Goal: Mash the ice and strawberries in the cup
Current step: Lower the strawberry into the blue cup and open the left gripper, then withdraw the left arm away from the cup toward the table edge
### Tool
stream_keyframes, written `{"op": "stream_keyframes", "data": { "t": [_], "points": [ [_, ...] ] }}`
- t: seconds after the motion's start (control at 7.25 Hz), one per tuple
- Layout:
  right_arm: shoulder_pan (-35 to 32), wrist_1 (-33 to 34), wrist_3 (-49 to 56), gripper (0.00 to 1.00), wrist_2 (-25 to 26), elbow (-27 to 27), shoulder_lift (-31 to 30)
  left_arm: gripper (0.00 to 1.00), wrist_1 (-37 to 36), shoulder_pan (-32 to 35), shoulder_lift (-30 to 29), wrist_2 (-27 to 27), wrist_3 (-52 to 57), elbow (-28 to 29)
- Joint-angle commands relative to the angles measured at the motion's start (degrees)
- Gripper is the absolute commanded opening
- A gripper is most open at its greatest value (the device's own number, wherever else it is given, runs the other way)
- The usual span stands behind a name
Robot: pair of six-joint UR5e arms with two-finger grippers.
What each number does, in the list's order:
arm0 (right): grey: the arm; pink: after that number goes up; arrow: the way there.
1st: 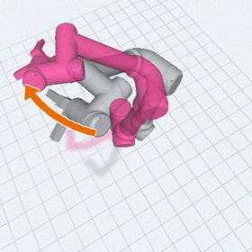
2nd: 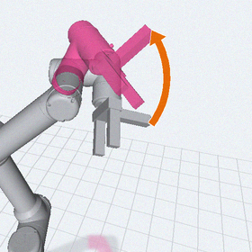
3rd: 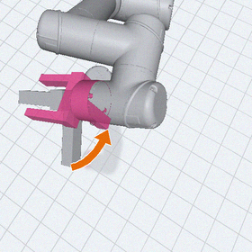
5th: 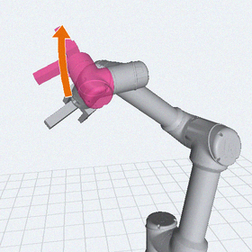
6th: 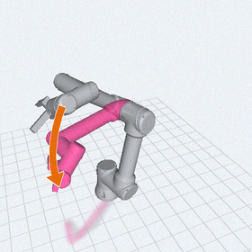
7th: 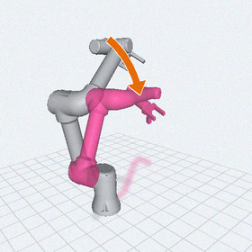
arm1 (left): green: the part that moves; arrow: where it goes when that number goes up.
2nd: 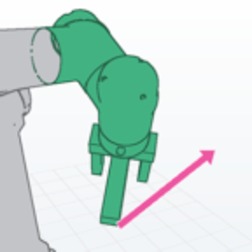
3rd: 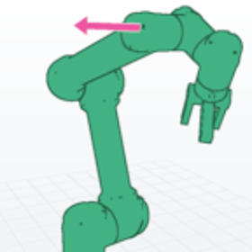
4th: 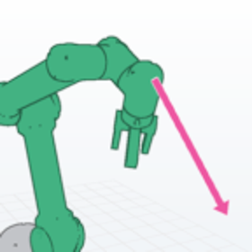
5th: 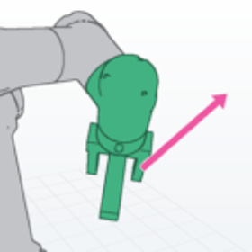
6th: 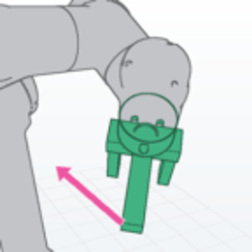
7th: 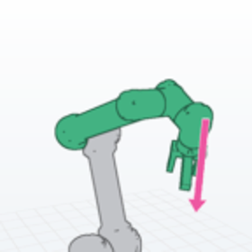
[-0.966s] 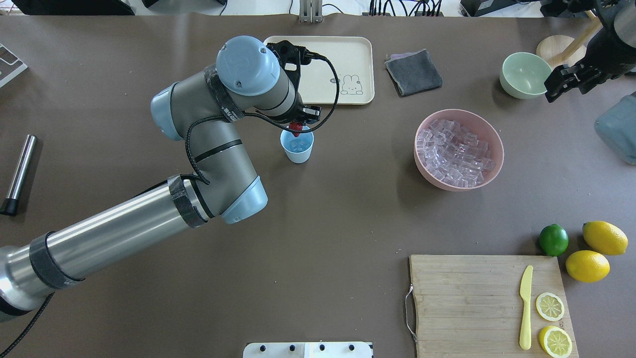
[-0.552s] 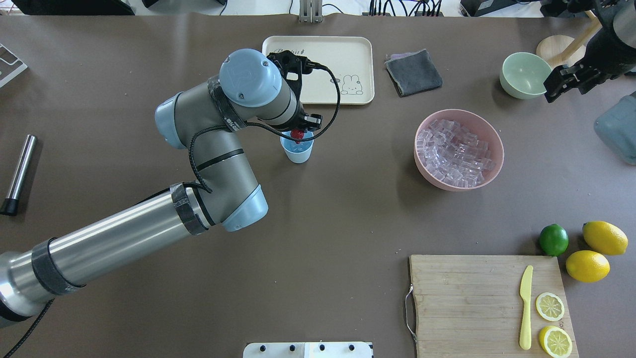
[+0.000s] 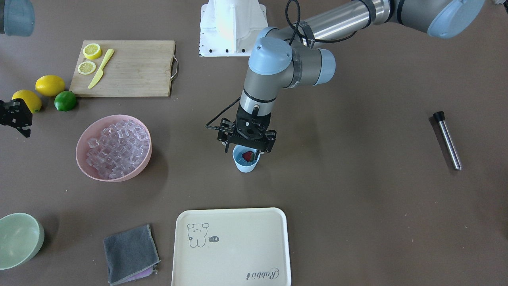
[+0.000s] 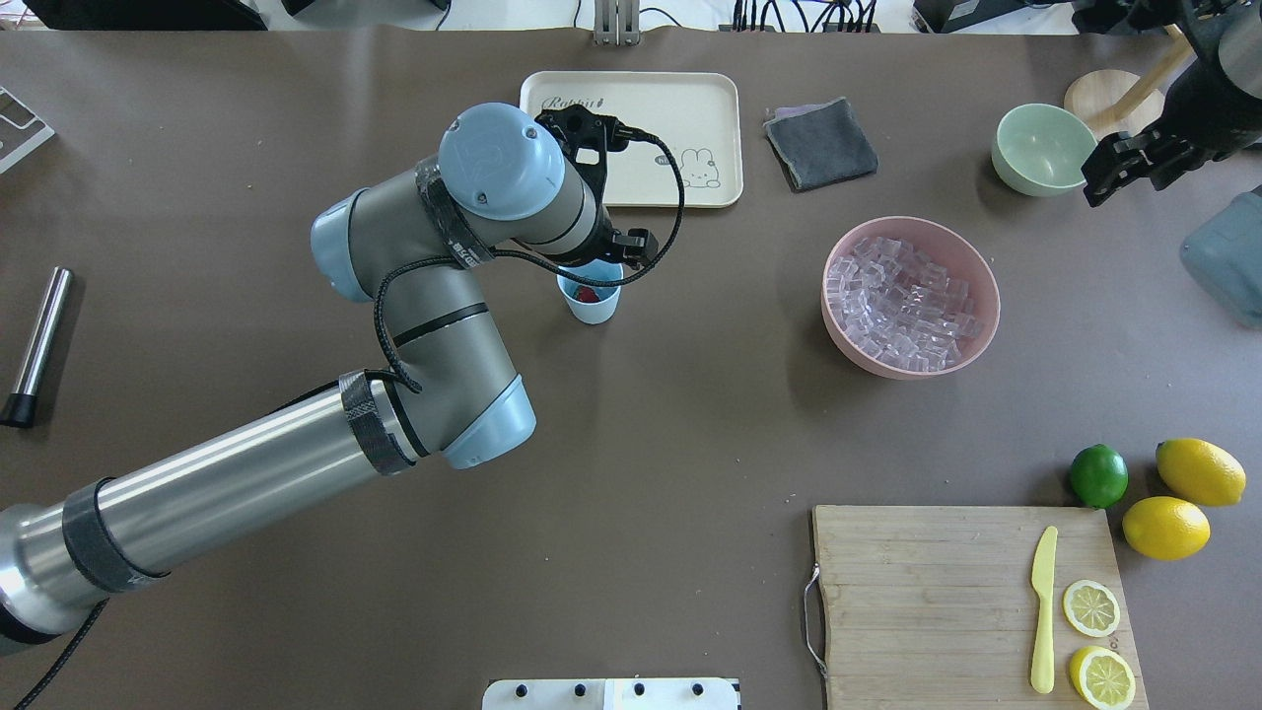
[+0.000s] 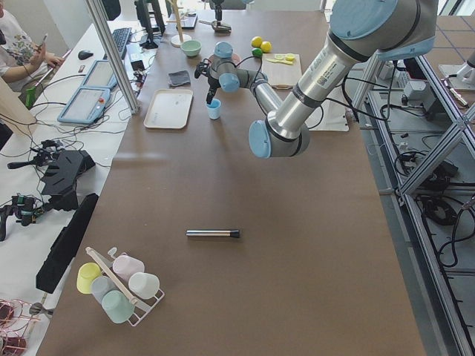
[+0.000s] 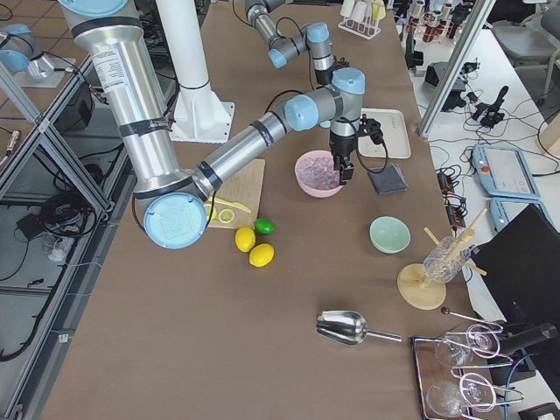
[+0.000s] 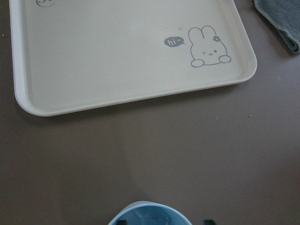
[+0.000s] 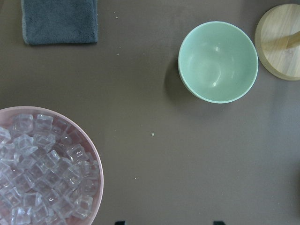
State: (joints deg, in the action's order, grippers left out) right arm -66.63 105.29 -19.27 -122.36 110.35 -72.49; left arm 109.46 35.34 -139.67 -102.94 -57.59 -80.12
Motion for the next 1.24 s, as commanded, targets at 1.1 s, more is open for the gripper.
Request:
{"op": "stream_keyframes", "data": {
  "t": [1.1],
  "points": [
    [1.59, -8.56, 0.19, 0.85, 0.89, -5.65, -0.46, 0.97, -0.65, 39.18, 23.21, -28.44, 27.42, 6.86]
  ]
}}
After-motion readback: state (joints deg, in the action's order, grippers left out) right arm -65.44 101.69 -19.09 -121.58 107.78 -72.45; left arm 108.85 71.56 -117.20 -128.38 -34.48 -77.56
